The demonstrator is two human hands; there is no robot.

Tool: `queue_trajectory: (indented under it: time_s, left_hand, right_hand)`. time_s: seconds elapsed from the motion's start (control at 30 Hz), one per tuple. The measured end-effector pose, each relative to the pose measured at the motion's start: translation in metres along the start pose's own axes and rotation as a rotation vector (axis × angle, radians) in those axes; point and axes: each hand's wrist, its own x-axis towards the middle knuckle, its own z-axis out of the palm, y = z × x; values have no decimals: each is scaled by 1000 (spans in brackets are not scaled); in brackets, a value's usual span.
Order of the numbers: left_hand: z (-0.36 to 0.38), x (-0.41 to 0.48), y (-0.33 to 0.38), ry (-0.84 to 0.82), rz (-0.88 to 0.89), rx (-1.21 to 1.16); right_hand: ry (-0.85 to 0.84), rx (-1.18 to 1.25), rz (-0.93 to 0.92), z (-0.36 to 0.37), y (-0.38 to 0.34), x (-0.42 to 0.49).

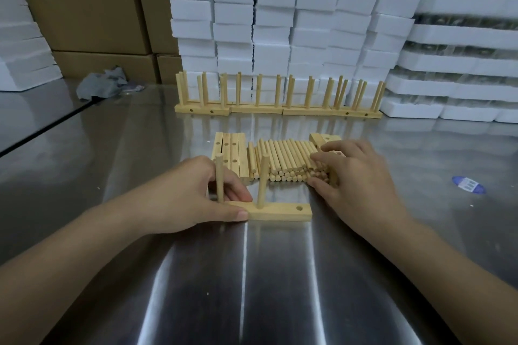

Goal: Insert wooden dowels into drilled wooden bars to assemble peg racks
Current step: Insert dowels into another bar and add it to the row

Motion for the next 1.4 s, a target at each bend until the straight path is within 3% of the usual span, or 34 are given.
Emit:
queue_trajectory:
  time_s: [0.4, 0.53, 0.6, 0.67, 0.73, 0.83, 1.1, 1.4]
  left_hand:
    - [1, -1, 3, -6, -13, 16]
    - [0, -2, 4, -15, -17, 17]
    - [-1, -4, 4, -25, -14, 25]
    - [-2, -5, 5, -14, -6, 31]
    - [-2, -5, 7, 31, 7, -2]
    - [2, -6, 14, 138, 61, -121]
    - [9, -6, 31, 413, 133, -318]
    - [10, -7, 37, 573, 146, -422]
  right_hand:
    - [58, 39, -22, -1, -4, -1]
    - [205, 91, -24, -14, -11, -3]
    - [324, 295, -11, -24, -14, -5]
    - [361, 669, 31, -34, -20, -6]
    - [322, 1010, 85, -40, -27, -7]
    - [241, 1207, 117, -42, -35, -9]
    - [181, 1171, 15, -31, -39, -13]
    - [200, 1127, -25, -31, -36, -11]
